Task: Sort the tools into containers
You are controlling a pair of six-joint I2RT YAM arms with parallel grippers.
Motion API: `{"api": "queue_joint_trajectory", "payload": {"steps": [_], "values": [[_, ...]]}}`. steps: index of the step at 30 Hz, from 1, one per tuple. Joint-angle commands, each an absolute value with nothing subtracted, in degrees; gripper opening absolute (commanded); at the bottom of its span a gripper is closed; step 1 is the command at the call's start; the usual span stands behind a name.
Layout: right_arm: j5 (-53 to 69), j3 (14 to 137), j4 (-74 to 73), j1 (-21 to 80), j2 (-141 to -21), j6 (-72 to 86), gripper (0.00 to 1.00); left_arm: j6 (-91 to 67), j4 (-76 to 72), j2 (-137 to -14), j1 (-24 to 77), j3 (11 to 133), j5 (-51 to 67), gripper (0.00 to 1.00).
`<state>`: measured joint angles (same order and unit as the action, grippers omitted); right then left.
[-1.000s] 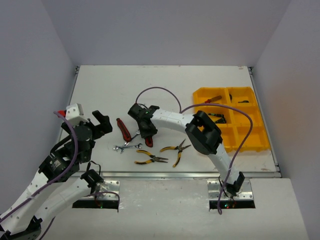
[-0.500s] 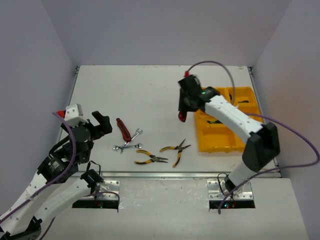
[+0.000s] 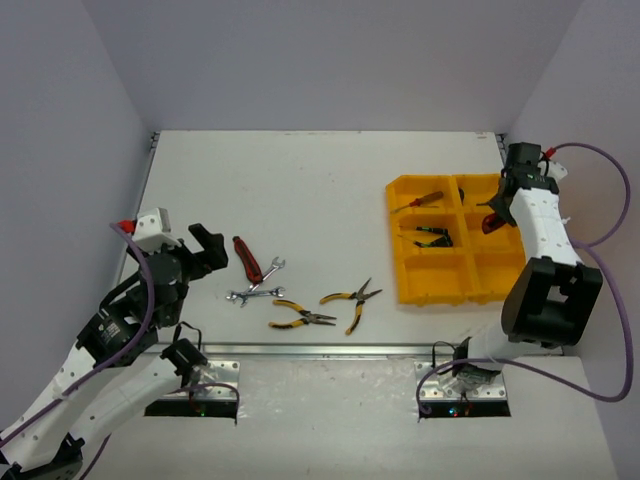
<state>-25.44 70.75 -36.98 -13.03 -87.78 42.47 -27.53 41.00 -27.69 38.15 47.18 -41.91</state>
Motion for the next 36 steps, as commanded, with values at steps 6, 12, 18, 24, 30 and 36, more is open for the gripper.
{"api": "queue_joint_trajectory", "payload": {"steps": [6, 12, 18, 24, 30, 36], "values": [[-26.7, 75.0, -35.1, -14.5, -96.9, 43.9, 0.02, -26.4, 37.9, -27.1, 38.0, 47.0, -40.6, 1.00], [-23.4, 74.0, -32.8, -14.6, -99.0, 44.0, 0.31, -26.3, 38.0, -28.1, 37.9, 47.1, -40.7, 1.00], [-20.8, 72.6, -32.7, -14.6, -96.0, 44.5, 0.72, -26.6, 38.5, -30.8, 37.9, 47.7, -41.5, 1.00], [-15.6, 74.6, -33.8, -14.4, -92.4, 42.8, 0.79, -29.6, 40.2, -35.6, 37.9, 49.0, -42.2, 1.00], [-4.8, 75.2, -35.0, -7.8, -84.9, 36.7, 0.82, -44.2, 41.4, -47.4, 37.6, 51.1, -39.2, 1.00], [-0.4, 72.6, -38.3, 7.8, -74.1, 31.1, 0.87, -48.1, 35.4, -74.0, 23.2, 54.7, -23.7, 1.00]]}}
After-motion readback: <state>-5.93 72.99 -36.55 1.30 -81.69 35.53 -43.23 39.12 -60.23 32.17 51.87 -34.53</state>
